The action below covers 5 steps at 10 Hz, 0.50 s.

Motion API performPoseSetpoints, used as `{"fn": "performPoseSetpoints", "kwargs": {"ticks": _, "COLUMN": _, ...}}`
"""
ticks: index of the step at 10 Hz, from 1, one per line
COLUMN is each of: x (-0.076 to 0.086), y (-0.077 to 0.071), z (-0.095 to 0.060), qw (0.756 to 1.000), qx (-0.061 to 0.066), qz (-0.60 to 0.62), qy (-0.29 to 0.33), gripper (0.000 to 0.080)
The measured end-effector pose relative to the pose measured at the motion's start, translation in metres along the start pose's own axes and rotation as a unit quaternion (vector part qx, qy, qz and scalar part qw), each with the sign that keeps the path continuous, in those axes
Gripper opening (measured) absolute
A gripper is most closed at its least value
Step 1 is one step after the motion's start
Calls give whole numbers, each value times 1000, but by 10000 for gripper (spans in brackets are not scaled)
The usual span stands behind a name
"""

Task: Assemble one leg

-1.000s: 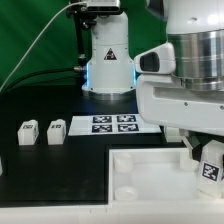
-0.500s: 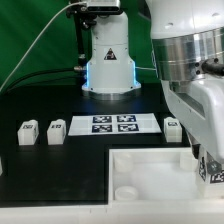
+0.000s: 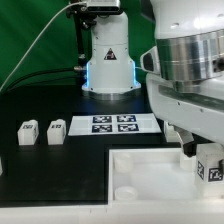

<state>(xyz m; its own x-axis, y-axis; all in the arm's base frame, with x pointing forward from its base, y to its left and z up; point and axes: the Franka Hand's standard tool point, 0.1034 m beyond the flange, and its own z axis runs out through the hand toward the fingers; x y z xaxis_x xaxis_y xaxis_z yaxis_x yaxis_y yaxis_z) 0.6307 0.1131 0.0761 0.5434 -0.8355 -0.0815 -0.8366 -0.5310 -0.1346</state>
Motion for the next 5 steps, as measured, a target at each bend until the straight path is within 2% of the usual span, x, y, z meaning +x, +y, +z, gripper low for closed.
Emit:
{"fn": "performPoseSetpoints", "kwargs": {"ticks": 1, "x": -5, "y": 1, "z": -1, "qw": 999, "qx": 5, "qz": -34, "qy": 5, "gripper": 643}}
{"fn": "performPoseSetpoints", "kwargs": {"ticks": 3, "x": -2, "y": 3, "z": 0, "qw": 991, "qx": 3, "qz": -131, "qy": 6, "gripper": 649}}
{"fn": "performPoseSetpoints", "kwargs": {"ticks": 4, "x": -3, "y": 4, "z": 0, "qw": 978, "qx": -2, "qz": -210, "qy": 6, "gripper": 649}}
{"fn": "performPoseSetpoints", "kwargs": {"ticks": 5, "x": -4, "y": 5, "z": 0, "qw": 950, "qx": -15, "qz": -311, "qy": 5, "gripper": 649}}
